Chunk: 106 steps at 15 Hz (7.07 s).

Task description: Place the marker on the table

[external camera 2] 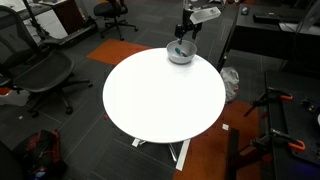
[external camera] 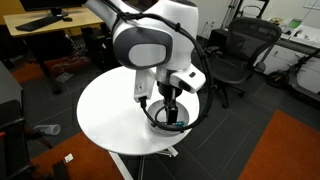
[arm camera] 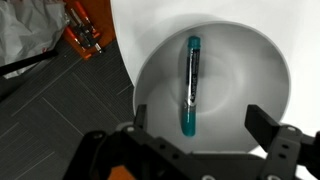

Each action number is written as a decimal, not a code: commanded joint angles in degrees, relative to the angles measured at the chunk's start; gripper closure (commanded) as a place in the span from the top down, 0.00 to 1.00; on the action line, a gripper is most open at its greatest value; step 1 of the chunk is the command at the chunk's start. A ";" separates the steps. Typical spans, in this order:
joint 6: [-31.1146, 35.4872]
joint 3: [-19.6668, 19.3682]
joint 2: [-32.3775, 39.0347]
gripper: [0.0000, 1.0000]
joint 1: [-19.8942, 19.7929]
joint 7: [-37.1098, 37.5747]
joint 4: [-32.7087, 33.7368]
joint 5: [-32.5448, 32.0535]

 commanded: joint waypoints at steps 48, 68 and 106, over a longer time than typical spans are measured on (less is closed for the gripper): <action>0.87 -0.36 6.39 0.05 2.98 0.55 9.70 -1.47; 3.35 -3.00 -4.53 0.05 18.65 31.47 -5.26 -4.69; 9.93 -2.21 -2.38 1.00 18.99 29.99 -7.11 -0.89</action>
